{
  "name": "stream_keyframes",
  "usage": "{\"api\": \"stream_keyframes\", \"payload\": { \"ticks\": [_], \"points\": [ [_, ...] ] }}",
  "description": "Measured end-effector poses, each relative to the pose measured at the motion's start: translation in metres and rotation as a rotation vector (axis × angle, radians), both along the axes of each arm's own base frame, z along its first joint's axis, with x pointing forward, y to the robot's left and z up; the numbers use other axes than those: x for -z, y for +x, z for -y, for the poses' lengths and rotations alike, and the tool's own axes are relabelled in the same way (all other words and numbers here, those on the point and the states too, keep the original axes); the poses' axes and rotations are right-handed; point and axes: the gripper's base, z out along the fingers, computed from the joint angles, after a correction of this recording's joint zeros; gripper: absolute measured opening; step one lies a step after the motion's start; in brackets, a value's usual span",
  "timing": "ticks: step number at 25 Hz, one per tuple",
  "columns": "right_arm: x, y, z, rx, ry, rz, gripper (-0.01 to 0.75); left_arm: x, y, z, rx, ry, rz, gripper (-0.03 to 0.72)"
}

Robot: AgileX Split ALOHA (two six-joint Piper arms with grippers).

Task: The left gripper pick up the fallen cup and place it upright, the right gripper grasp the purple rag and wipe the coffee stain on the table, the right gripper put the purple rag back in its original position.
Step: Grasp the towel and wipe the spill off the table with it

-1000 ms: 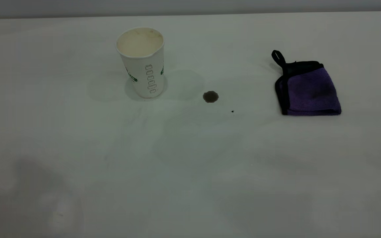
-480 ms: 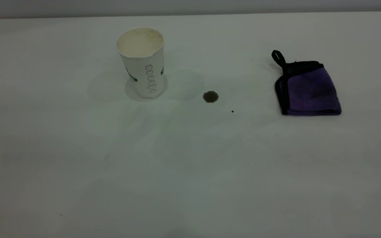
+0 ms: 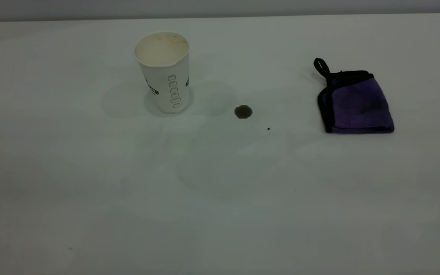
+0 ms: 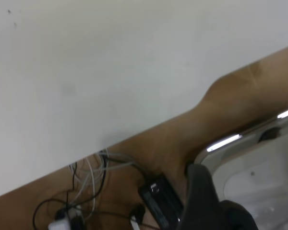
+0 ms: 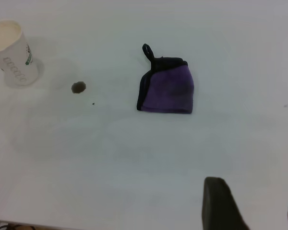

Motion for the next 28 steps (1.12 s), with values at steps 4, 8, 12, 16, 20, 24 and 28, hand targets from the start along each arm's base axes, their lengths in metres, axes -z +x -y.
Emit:
{"api": "stream_keyframes", "payload": {
  "ticks": [4, 8, 12, 16, 20, 24, 28],
  "points": [
    [0.000, 0.000, 0.000, 0.000, 0.000, 0.000, 0.389, -0.003, -0.006, -0.006, -0.091, -0.016, 0.051, 0.538],
    [0.000, 0.000, 0.000, 0.000, 0.000, 0.000, 0.389, -0.006, -0.016, -0.013, -0.222, -0.034, 0.138, 0.538],
    [0.000, 0.000, 0.000, 0.000, 0.000, 0.000, 0.389, -0.008, -0.032, -0.017, -0.317, -0.048, 0.248, 0.538],
    [0.000, 0.000, 0.000, 0.000, 0.000, 0.000, 0.389, -0.009, -0.047, -0.018, -0.368, -0.058, 0.351, 0.538],
    [0.000, 0.000, 0.000, 0.000, 0.000, 0.000, 0.389, -0.009, -0.058, -0.017, -0.386, -0.066, 0.427, 0.538],
    [0.000, 0.000, 0.000, 0.000, 0.000, 0.000, 0.389, -0.008, -0.064, -0.017, -0.385, -0.072, 0.466, 0.538],
    [0.000, 0.000, 0.000, -0.003, 0.005, 0.004, 0.389, -0.008, -0.065, -0.017, -0.384, -0.073, 0.470, 0.538]
  ]
}}
